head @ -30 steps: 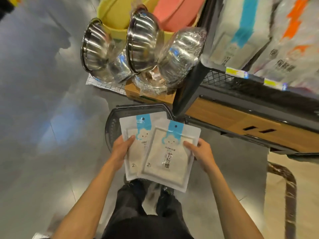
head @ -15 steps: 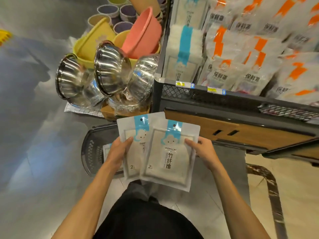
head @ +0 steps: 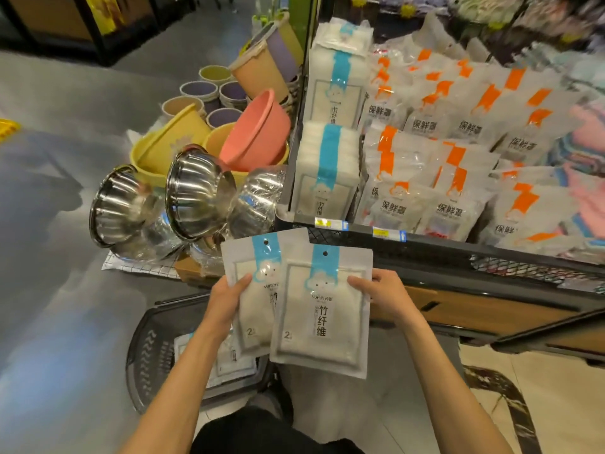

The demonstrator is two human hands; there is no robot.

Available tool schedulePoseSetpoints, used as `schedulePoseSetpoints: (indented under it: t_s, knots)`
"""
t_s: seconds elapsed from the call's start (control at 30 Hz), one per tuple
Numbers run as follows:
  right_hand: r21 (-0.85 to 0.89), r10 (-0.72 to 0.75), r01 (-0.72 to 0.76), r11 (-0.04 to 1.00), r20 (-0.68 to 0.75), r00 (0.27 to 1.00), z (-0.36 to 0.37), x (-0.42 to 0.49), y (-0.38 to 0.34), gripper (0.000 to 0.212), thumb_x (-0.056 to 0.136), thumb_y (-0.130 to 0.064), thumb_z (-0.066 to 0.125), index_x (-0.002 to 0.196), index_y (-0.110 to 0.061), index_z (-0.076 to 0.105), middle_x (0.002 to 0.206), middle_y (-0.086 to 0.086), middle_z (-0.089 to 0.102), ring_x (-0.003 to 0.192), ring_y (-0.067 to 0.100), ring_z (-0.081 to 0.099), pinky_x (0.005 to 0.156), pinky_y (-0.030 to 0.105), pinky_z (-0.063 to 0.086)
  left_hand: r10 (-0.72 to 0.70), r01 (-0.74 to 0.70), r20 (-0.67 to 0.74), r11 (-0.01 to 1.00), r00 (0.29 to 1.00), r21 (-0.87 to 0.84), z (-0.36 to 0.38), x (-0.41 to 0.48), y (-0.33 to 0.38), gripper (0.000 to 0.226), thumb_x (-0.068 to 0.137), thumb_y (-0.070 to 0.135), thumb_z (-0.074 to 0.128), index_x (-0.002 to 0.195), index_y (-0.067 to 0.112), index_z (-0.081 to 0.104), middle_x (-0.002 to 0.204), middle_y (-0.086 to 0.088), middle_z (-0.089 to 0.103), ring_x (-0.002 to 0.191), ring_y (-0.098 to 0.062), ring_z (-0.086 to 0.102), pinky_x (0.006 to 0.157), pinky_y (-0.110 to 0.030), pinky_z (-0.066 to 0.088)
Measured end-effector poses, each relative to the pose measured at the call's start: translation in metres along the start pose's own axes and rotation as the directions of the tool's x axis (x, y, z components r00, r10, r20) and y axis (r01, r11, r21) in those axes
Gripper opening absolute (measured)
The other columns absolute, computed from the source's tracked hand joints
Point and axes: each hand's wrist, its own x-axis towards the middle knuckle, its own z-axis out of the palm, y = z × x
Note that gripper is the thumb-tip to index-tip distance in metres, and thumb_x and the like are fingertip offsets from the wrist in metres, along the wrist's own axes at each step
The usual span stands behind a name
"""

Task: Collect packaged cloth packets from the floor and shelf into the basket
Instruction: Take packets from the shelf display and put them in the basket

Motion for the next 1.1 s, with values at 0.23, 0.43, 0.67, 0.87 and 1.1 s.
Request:
schedulePoseSetpoints:
  t_s: [0.23,0.43,0.67,0.87,1.1]
  knots:
    - [-0.039,-0.068,0.068,0.997,-0.012,0.998,-0.021,0.047,-0.047,0.012,0.09,-0.022,0.072,0.102,-0.02,0.072,0.097,-0.007,0.076,0.083,0.002,0.073,0.06,0.012,0.052,0.084,-0.085,-0.022,0.995,0.996,-0.047,0.018,0.043,0.048,0.015,0.097,0.013,0.063,0.111,0.015,0.068,0.105,-0.011,0.076,0.093,-0.026,0.074,0.081,-0.042,0.059]
    - [-0.033,-0.116,0.114,0.993,-0.062,0.991,-0.023,0.089,-0.063,0.013,0.09,-0.022,0.072,0.102,-0.017,0.072,0.095,-0.005,0.077,0.079,0.003,0.073,0.057,0.012,0.052,0.15,-0.158,-0.109,0.985,0.983,-0.071,0.014,0.077,0.075,0.015,0.097,0.013,0.063,0.111,0.017,0.067,0.1,-0.007,0.076,0.087,-0.019,0.075,0.076,-0.039,0.059]
    - [-0.16,-0.203,0.181,0.97,-0.134,0.97,-0.035,0.143,-0.098,0.006,0.087,-0.023,0.076,0.091,-0.021,0.072,0.085,-0.006,0.075,0.071,0.003,0.072,0.064,0.026,0.059,0.158,-0.192,-0.229,0.972,0.961,-0.133,0.006,0.116,0.105,0.016,0.096,0.011,0.064,0.11,0.017,0.068,0.097,-0.003,0.076,0.084,-0.017,0.075,0.067,-0.032,0.058]
    - [-0.193,-0.344,0.304,0.933,-0.228,0.911,-0.053,0.191,-0.14,0.009,0.085,-0.02,0.078,0.088,-0.015,0.072,0.075,0.0,0.071,0.06,0.005,0.065,0.057,0.029,0.049,0.21,-0.249,-0.265,0.961,0.941,-0.123,0.005,0.139,0.125,0.014,0.097,0.01,0.062,0.103,0.02,0.068,0.091,0.0,0.077,0.08,-0.014,0.075,0.063,-0.029,0.058]
    - [-0.271,-0.401,0.342,0.9,-0.206,0.893,-0.06,0.252,-0.144,0.022,0.082,-0.021,0.078,0.102,-0.017,0.071,0.088,0.006,0.074,0.082,0.027,0.071,0.074,0.053,0.059,0.182,-0.23,-0.269,0.96,0.946,-0.159,0.015,0.161,0.132,0.014,0.097,0.008,0.062,0.106,0.016,0.069,0.09,-0.001,0.078,0.082,-0.017,0.075,0.063,-0.03,0.058]
